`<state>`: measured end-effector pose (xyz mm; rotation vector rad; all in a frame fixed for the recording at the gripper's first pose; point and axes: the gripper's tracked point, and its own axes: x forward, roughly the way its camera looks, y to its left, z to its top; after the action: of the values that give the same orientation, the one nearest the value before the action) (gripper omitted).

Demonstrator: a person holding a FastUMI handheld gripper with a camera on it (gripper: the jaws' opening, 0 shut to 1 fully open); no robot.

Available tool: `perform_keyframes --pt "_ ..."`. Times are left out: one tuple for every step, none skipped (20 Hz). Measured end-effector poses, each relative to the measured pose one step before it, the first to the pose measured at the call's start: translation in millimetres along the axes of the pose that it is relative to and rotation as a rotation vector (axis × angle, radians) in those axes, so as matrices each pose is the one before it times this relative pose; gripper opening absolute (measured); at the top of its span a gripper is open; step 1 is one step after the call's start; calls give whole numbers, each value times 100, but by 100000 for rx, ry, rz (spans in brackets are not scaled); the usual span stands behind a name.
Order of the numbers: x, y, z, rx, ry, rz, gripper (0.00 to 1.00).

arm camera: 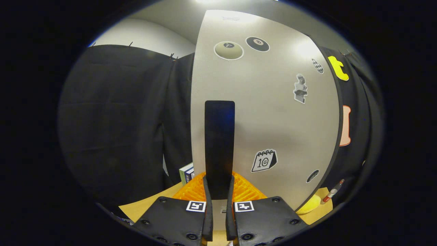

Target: Open the shoe cabinet door, grab the shoes and put them into the shoe cabinet, then close the shoe cabinet door.

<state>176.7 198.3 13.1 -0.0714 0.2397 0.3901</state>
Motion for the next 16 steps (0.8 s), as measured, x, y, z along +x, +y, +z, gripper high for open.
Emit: perform_keyframes --pt "-1140 -226 -121 -91 96 51 16" --pt "-1344 -210 -114 41 -32 69 16" --pt "-1072 -267 -57 13 -10 -51 16" --pt "-1096 -413 2 -121 110 -102 17" --pt "-891 -446 -102 -47 330 8 17" --pt "-860 -470 -58 325 622 185 17" --pt "-1044 -357 -100 381 346 365 17" --pt "-438 -108 -223 74 530 360 17" --pt "-532 -317 -72 67 371 416 17" --pt "-941 -341 91 579 288 328 17" --pt "-1343 -737 -25 709 451 535 17" --pt "-1107 -759 -100 992 254 414 17" --pt "-795 -701 -40 827 334 328 17" --pt "-834 -798 25 921 121 343 17" --pt "-749 -744 36 1120 442 161 17" --pt "-394 -518 14 971 124 105 17"
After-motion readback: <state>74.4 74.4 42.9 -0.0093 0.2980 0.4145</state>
